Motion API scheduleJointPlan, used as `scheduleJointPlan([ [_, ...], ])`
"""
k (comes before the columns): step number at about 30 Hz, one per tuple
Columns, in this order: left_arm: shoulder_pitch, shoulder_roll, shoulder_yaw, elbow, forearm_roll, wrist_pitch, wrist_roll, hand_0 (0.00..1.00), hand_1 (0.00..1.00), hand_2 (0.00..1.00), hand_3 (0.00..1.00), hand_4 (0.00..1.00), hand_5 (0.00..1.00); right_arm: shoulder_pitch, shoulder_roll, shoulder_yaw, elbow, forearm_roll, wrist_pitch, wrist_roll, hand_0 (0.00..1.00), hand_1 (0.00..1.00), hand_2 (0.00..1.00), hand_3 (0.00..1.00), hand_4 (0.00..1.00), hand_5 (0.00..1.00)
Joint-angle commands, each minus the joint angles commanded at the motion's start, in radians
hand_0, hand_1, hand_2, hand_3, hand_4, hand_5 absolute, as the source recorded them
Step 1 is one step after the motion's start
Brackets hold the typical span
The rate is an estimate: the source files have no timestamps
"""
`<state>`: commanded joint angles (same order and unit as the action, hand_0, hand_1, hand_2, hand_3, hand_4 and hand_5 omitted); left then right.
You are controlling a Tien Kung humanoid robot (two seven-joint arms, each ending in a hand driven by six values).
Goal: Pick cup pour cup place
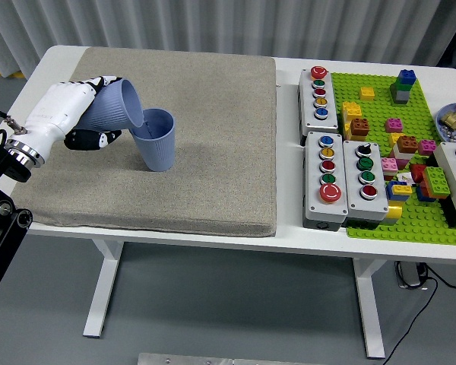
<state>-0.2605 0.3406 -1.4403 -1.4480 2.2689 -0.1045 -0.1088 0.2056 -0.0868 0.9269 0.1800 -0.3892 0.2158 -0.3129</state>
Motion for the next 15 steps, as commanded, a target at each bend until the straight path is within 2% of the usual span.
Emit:
scheduleJointPlan([
  [15, -0.003, 0.033, 0.026, -0.016, 0.000, 0.007, 0.001, 0.510, 0.570, 0.782, 0.655, 0.468, 0.004, -0.003, 0.000, -0.001, 0.000, 0.001, 0.000, -0.001, 0.747, 0.699, 0.750, 0.605, 0.123, 0.256],
])
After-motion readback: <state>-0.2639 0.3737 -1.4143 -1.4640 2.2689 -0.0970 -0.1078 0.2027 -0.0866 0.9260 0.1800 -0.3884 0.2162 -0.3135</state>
